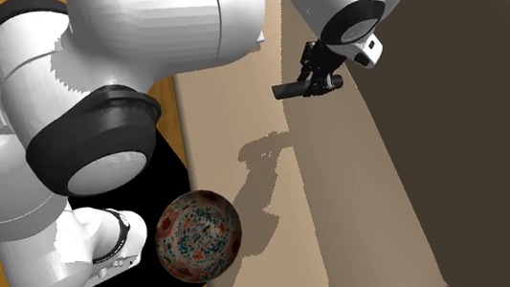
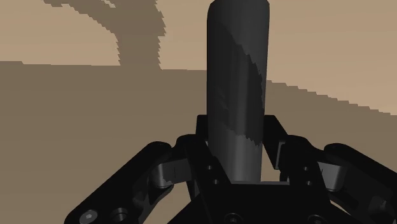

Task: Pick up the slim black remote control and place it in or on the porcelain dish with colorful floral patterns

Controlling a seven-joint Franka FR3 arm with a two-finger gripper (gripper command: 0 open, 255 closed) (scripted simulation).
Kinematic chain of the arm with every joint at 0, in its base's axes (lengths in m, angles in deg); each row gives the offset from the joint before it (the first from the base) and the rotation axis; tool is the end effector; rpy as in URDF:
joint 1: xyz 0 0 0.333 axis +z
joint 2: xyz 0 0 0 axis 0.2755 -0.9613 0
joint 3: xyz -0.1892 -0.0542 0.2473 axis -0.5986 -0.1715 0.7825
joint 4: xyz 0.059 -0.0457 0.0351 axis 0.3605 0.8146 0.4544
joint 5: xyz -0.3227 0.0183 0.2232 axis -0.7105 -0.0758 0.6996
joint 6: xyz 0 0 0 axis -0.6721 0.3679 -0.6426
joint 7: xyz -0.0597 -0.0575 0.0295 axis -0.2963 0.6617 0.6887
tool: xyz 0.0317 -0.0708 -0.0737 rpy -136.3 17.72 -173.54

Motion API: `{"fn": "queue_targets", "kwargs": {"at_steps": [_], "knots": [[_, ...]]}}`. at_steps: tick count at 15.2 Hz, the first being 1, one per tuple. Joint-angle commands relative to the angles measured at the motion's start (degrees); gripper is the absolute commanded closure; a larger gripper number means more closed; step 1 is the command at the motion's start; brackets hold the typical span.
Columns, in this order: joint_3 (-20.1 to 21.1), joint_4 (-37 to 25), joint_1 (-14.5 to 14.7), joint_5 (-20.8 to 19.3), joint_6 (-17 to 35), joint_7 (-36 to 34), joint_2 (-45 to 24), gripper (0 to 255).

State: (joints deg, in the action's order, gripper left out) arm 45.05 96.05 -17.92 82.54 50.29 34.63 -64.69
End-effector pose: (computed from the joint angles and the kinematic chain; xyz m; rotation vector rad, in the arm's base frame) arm 0.6627 -0.0309 0.3865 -2.9989 0.6141 0.3408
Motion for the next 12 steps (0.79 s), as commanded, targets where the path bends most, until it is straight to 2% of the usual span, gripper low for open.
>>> {"fn": "queue_targets", "kwargs": {"at_steps": [1,10,11,12], "knots": [[0.0,-0.9,-0.1,0.0,-1.4,-0.1,0.5,255],[-0.1,-6.3,-0.2,-0.2,-7.8,-0.6,1.5,255],[-0.1,-6.5,-0.2,-0.2,-7.9,-0.6,1.5,255],[-0.2,-2.5,-0.4,-0.3,-6.6,-0.1,4.1,255]]}}
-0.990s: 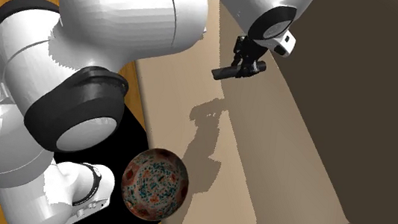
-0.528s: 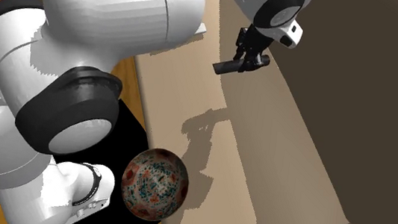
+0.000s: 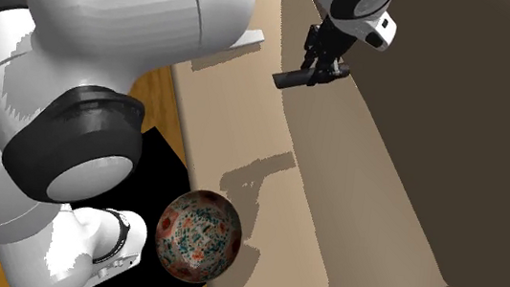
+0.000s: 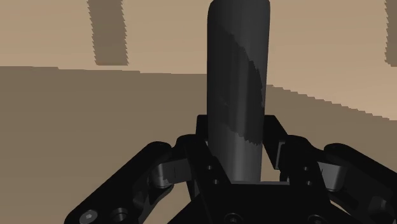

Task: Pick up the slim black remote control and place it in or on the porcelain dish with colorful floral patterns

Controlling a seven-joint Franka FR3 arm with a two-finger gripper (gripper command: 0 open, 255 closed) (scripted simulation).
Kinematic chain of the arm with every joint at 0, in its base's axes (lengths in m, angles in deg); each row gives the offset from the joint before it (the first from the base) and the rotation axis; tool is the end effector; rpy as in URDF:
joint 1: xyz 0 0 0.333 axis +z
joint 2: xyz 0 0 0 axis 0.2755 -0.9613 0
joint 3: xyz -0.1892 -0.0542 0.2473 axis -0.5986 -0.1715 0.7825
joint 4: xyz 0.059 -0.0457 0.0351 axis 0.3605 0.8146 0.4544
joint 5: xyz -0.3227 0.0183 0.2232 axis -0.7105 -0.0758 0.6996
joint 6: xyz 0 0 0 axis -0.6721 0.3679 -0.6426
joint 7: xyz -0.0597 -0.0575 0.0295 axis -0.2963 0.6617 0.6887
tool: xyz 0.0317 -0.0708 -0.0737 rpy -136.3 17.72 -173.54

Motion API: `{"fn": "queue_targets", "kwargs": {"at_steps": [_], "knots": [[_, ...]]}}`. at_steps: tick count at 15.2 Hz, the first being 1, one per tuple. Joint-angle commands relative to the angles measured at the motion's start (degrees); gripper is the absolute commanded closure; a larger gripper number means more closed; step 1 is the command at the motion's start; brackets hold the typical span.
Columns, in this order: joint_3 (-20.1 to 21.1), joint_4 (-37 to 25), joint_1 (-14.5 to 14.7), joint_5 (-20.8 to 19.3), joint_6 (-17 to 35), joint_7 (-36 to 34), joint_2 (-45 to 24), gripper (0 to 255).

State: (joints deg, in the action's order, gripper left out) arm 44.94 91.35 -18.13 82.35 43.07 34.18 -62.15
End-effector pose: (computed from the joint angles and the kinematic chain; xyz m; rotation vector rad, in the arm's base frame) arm 0.6573 -0.0327 0.4450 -2.9988 0.6142 0.3406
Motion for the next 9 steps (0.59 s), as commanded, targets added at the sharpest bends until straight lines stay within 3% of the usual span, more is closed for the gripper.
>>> {"fn": "queue_targets", "kwargs": {"at_steps": [1,9], "knots": [[-0.3,6.0,-0.3,-0.2,1.8,0.8,4.1,255],[-2.0,30.2,-2.2,-1.5,8.2,4.7,21.7,255]]}}
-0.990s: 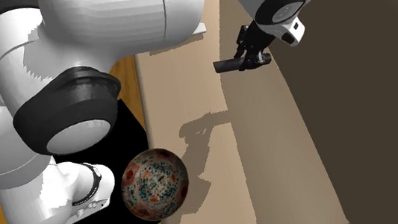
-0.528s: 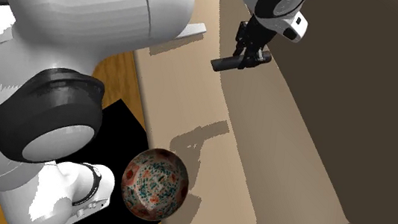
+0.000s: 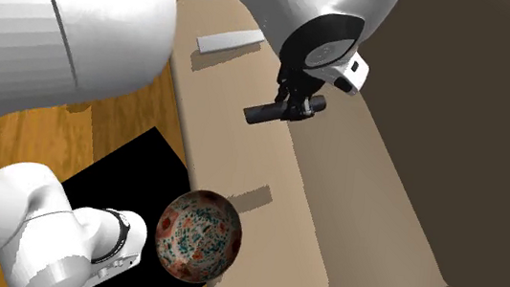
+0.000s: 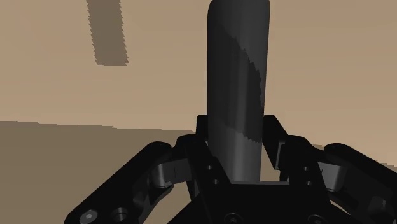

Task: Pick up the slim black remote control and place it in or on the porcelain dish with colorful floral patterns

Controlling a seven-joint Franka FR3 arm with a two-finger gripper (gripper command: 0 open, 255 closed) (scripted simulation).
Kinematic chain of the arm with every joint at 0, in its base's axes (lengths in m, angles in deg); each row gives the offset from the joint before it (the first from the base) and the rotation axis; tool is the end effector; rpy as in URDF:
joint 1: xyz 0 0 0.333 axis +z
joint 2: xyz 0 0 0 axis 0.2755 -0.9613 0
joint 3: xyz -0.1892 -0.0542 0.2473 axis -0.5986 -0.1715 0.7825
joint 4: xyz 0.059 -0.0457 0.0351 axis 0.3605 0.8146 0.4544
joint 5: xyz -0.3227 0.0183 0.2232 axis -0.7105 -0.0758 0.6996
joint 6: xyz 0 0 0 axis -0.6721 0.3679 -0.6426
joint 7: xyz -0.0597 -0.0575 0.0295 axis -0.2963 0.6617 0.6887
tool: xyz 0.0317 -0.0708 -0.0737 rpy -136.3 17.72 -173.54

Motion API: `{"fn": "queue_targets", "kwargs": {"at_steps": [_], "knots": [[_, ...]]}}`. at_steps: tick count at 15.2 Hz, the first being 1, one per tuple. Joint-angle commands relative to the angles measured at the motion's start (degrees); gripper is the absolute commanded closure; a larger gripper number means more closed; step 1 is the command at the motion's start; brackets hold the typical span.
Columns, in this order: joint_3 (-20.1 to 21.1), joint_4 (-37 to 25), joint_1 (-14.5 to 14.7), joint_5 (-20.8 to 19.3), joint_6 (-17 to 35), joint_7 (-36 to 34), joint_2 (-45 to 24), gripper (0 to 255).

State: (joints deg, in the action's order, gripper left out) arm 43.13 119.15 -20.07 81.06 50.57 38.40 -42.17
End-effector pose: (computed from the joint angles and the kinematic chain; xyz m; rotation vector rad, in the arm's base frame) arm 0.5468 -0.0672 0.4450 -2.9989 0.6149 0.3407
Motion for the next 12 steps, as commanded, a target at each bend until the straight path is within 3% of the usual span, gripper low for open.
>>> {"fn": "queue_targets", "kwargs": {"at_steps": [1,12], "knots": [[-0.5,5.0,-0.5,-0.4,1.2,0.9,3.7,255],[-4.3,28.4,-4.5,-5.0,2.5,6.4,25.7,255]]}}
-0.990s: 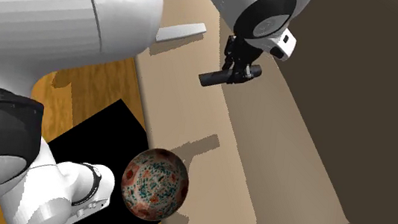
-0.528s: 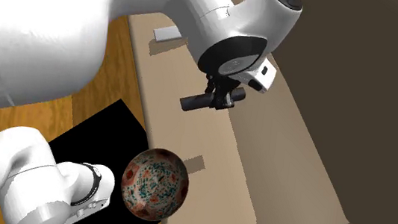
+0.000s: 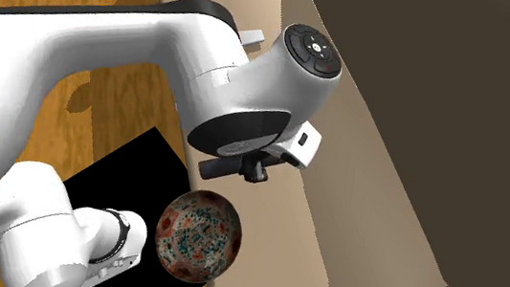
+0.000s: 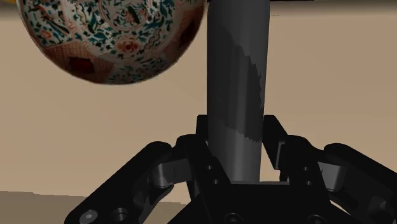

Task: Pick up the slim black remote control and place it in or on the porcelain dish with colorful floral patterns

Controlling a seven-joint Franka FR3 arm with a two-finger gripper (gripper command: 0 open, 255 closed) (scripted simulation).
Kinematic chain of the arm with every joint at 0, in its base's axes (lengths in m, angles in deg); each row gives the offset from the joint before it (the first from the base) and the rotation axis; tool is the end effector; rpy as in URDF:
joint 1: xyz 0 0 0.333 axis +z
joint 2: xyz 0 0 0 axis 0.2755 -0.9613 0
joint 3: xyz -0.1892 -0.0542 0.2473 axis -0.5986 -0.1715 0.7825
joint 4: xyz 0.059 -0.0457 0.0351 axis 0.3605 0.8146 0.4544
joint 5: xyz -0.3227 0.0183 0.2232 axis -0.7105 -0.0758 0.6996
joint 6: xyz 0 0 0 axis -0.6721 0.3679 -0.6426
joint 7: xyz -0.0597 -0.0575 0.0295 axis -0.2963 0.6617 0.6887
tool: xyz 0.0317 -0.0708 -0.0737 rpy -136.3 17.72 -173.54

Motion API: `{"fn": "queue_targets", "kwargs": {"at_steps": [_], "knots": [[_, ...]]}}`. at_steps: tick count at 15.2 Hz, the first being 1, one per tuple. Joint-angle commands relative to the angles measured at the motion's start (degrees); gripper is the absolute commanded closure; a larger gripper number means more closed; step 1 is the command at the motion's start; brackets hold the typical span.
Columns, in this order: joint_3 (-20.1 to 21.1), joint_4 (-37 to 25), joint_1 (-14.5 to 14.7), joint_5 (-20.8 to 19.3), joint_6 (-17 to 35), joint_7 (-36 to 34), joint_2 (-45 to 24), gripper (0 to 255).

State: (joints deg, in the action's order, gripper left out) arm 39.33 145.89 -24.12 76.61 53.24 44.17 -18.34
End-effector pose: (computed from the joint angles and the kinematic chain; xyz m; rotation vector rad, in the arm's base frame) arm 0.3966 -0.1125 0.4386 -2.9986 0.6154 0.3411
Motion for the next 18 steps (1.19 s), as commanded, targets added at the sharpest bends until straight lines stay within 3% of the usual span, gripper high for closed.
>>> {"fn": "queue_targets", "kwargs": {"at_steps": [1,13,18], "knots": [[-0.9,3.5,-1.0,-1.2,-0.4,1.2,3.9,255],[-7.6,19.8,-10.3,-11.4,-7.9,10.0,28.0,255],[-8.4,23.1,-10.6,-12.2,-3.6,10.0,26.9,255]]}}
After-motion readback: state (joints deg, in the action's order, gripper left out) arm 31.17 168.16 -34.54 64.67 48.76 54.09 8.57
